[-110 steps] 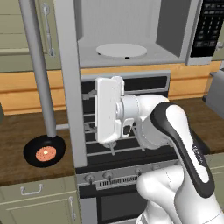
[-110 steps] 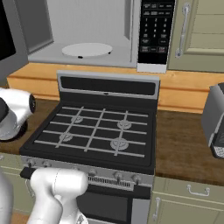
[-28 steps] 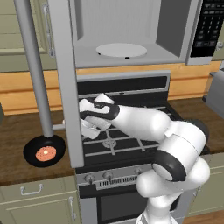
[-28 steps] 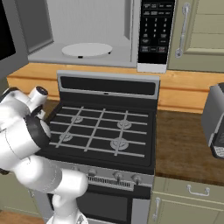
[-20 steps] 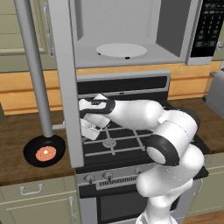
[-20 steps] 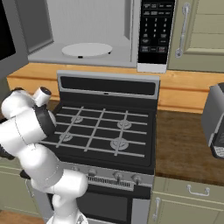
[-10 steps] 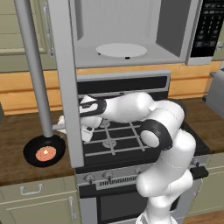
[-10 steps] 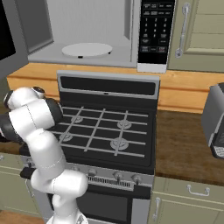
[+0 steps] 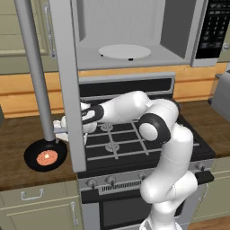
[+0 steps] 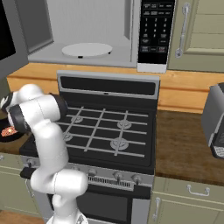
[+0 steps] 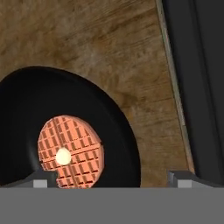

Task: Open the microwave, place the bowl with waffle inside the microwave, then close the microwave door and turn it on.

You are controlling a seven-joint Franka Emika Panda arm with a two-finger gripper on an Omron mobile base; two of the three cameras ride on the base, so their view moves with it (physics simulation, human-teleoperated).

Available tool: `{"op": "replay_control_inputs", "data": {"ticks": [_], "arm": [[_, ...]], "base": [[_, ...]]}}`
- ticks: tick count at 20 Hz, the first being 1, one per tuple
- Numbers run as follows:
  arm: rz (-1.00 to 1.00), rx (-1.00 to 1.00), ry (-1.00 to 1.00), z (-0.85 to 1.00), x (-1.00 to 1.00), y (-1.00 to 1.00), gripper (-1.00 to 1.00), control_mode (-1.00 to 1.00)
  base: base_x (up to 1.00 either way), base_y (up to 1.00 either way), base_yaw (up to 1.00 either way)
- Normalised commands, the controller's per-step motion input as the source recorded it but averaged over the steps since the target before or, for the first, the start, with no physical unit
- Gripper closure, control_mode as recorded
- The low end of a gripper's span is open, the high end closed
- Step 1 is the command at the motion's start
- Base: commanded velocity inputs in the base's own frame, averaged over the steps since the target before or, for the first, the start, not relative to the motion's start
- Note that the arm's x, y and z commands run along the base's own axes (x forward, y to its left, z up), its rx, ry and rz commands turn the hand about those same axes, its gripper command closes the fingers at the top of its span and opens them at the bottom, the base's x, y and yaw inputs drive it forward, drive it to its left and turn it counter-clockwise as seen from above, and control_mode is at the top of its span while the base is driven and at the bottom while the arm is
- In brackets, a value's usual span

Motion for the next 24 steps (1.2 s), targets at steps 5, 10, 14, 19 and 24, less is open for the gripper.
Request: {"op": "replay_control_inputs", "data": {"ticks": [5, 10, 14, 19, 24], "arm": [[-0.1, -0.13, 0.06, -0.38, 0.12, 0.04, -1.0, -1.0], [-0.07, -0.07, 0.03, -0.25, 0.06, 0.02, -1.0, -1.0], [-0.01, -0.01, 0.0, -0.12, 0.0, 0.06, -1.0, -1.0], [0.0, 0.0, 0.01, -0.1, 0.0, 0.12, 1.0, -1.0], [0.0, 0.0, 0.0, -0.08, 0.0, 0.04, 1.0, -1.0]], "base": [[0.0, 0.0, 0.0], [0.0, 0.0, 0.0], [0.0, 0.0, 0.0], [0.0, 0.0, 0.0], [0.0, 0.0, 0.0]]}}
